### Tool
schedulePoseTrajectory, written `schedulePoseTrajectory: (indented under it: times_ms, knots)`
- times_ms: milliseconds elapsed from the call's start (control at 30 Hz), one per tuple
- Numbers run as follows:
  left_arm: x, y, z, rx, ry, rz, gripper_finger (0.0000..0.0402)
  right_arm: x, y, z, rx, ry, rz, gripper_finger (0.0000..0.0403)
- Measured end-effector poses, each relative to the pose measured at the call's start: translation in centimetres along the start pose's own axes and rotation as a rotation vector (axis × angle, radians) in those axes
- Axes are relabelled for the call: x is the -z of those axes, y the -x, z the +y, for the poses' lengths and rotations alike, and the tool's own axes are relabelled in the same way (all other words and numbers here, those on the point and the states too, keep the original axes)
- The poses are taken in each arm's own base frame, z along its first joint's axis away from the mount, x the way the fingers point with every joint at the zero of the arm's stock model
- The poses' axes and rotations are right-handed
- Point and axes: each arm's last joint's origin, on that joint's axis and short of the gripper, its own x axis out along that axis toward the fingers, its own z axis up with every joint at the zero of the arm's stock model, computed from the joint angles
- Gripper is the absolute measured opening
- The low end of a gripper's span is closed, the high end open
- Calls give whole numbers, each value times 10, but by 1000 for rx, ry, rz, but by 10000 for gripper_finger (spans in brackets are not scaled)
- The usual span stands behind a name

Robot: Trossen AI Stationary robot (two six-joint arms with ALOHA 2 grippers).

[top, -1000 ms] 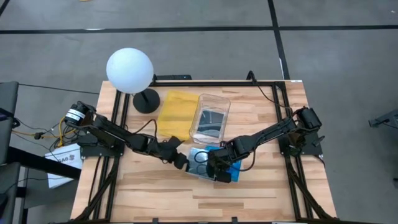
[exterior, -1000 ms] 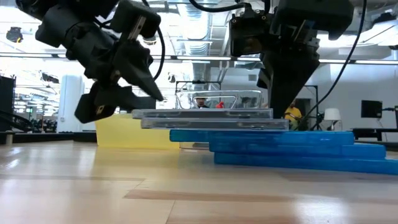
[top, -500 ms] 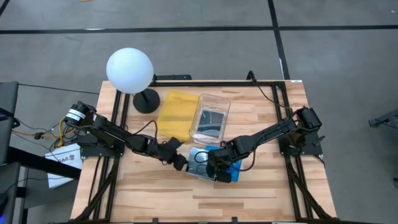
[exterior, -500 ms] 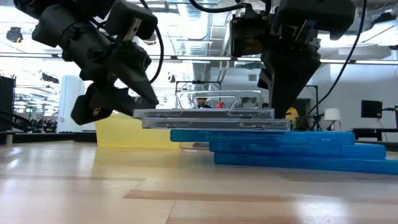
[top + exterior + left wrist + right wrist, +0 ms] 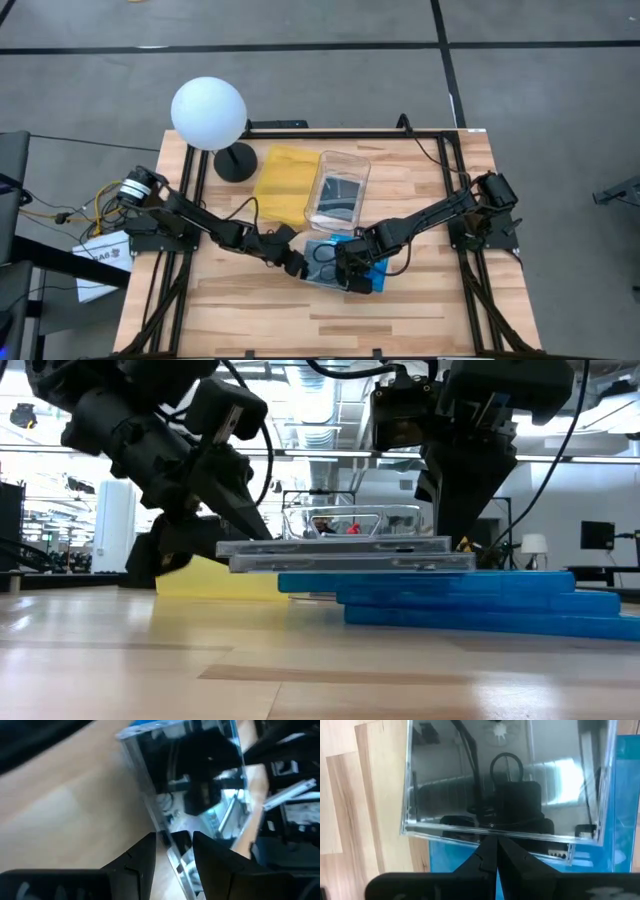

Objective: Pick & place jewel cases by type
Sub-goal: Put the black CD case into the transparent bin

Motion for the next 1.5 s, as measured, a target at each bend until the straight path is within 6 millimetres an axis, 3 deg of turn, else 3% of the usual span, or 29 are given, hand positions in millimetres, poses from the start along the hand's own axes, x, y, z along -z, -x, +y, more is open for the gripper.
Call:
schedulePoseTrajectory:
  times_ms: [533, 833, 1300, 1500]
  knots:
    - [-4, -4, -4, 90, 0, 10, 122, 0, 0, 1, -8, -22, -6, 0]
    - [-4, -4, -6, 118, -24, 31, 122, -14, 7, 3, -36, -37, -91, 0]
    - [-3, -3, -5, 98, -48, 63, 122, -23, 11, -6, -25, -66, -131, 0]
    - [-6, 7, -4, 43, -83, 89, 119, -23, 11, -6, -21, -67, -121, 0]
